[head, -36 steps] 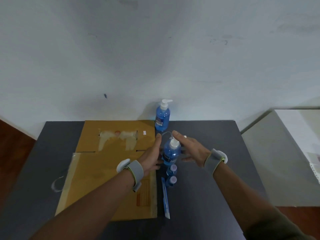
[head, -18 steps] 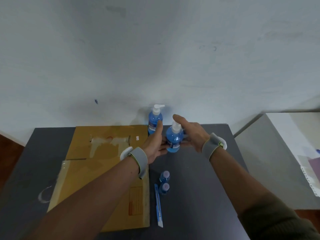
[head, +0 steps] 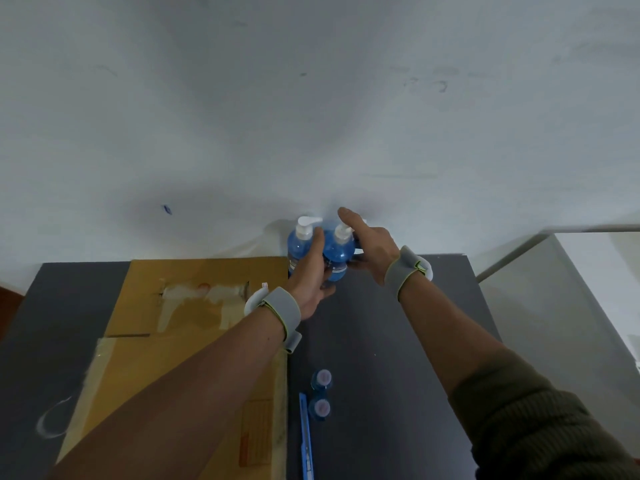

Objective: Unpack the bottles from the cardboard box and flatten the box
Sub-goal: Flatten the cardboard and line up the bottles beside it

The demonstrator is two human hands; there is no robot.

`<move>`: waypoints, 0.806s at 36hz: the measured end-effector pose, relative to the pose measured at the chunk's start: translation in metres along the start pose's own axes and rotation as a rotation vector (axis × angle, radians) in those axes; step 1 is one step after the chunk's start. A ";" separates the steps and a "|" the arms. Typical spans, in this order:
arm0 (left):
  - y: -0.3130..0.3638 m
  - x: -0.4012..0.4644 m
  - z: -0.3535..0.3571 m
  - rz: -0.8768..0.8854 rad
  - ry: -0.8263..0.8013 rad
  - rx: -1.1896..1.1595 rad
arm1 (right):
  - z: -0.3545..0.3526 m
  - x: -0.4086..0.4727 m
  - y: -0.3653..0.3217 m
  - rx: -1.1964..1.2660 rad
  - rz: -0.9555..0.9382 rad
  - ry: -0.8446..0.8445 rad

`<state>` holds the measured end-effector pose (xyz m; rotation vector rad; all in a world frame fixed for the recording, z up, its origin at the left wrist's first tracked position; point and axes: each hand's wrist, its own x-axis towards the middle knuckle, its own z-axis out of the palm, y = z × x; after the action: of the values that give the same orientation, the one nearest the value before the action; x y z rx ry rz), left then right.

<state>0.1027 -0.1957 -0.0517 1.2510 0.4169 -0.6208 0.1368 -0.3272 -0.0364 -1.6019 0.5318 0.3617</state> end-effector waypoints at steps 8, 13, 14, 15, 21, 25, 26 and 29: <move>-0.014 0.011 -0.010 0.053 0.029 0.061 | 0.002 0.009 -0.003 -0.020 0.042 -0.025; -0.029 -0.001 -0.034 0.215 0.227 0.620 | 0.002 0.001 0.003 -0.066 0.044 -0.002; -0.032 -0.004 -0.040 0.255 0.242 0.789 | 0.003 -0.003 0.004 -0.080 0.030 0.003; -0.038 -0.007 -0.046 0.289 0.244 0.945 | 0.002 -0.008 0.006 -0.082 0.022 0.004; -0.072 -0.005 -0.069 0.288 0.159 1.548 | 0.000 -0.022 0.030 -0.025 0.111 0.002; -0.079 -0.003 -0.069 0.264 0.226 1.551 | -0.002 -0.030 0.044 0.024 0.130 0.043; -0.080 -0.005 -0.071 0.256 0.246 1.524 | -0.002 -0.032 0.047 0.031 0.135 0.053; -0.083 -0.013 -0.083 0.260 0.328 1.462 | -0.001 -0.036 0.053 0.029 0.143 0.072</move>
<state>0.0429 -0.1290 -0.1279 2.7698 -0.0182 -0.4522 0.0778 -0.3257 -0.0615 -1.5571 0.7060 0.4026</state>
